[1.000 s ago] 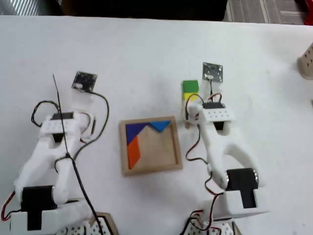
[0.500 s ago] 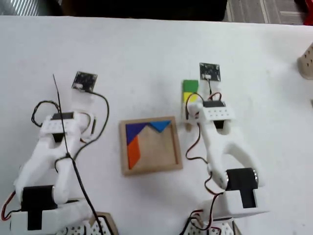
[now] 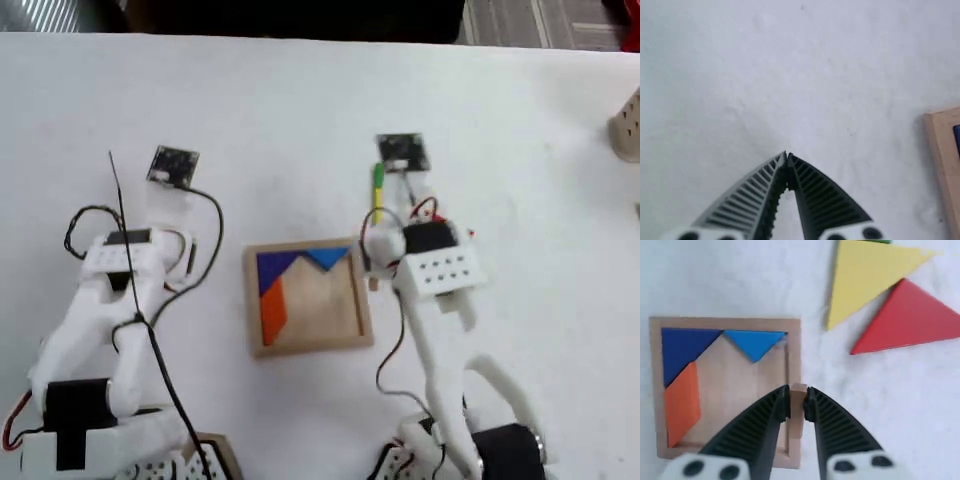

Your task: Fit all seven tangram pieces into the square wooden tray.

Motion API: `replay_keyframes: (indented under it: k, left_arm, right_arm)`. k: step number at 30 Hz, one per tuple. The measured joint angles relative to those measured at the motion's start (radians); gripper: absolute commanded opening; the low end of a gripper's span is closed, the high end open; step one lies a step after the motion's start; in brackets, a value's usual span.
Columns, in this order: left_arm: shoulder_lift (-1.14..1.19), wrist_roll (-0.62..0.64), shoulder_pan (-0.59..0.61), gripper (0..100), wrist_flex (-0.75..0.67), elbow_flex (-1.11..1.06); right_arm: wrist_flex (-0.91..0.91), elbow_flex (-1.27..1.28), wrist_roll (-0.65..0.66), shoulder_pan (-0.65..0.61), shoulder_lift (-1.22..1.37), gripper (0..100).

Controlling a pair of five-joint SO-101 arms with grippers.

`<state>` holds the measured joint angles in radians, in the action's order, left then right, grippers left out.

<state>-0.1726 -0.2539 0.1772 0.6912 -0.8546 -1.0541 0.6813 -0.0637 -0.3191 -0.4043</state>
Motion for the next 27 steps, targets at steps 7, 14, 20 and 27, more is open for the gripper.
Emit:
replay_keyframes:
  k: [7, 14, 20, 27]
  left_arm:
    - [0.000, 0.000, 0.000, 3, 0.000, 0.000]
    - [0.000, 0.000, 0.000, 3, 0.000, 0.000]
    - [0.000, 0.000, 0.000, 3, 0.000, 0.000]
    - [0.000, 0.000, 0.000, 3, 0.000, 0.000]
  right_arm:
    - [0.146, 0.161, 0.046, -0.198, -0.012, 2.1]
    - [0.187, 0.166, 0.103, -0.285, 0.098, 12.7]
    - [0.190, 0.166, 0.107, -0.328, 0.118, 28.0]
    - [0.066, 0.095, 0.169, -0.338, 0.104, 27.6]
